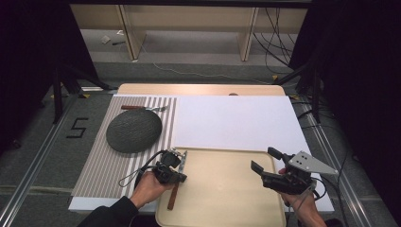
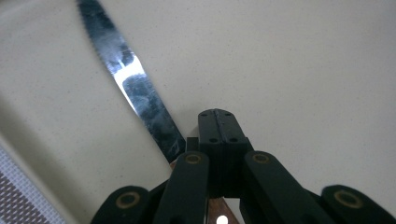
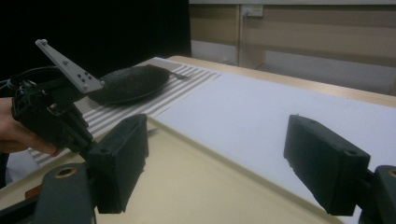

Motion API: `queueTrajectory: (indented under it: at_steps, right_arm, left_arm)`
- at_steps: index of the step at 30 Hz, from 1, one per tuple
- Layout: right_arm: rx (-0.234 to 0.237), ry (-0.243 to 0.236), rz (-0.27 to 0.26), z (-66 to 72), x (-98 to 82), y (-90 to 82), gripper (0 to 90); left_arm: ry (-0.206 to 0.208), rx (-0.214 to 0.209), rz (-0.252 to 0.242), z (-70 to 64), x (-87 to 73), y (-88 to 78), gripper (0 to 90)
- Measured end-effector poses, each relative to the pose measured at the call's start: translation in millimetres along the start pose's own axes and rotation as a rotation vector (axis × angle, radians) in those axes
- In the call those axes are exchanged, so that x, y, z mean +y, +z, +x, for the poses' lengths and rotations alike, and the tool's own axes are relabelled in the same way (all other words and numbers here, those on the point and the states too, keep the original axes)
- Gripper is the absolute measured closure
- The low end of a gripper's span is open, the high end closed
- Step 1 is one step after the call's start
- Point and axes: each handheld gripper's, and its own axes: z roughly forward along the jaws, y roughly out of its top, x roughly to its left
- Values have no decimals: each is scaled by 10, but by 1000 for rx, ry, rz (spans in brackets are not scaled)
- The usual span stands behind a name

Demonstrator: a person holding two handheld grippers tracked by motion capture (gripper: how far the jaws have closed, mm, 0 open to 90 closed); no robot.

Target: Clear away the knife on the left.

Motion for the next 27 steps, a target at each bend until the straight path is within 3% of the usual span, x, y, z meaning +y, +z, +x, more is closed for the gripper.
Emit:
queueTrajectory:
  at_steps: [9, 27]
  right_arm:
    - [2, 1, 0, 0, 2, -5, 230]
    - [3, -2, -1, 1, 2, -8, 230]
  left_arm:
    - [-25, 2, 7, 62, -30, -45, 898]
    - [-36, -5, 34, 121, -76, -101, 898]
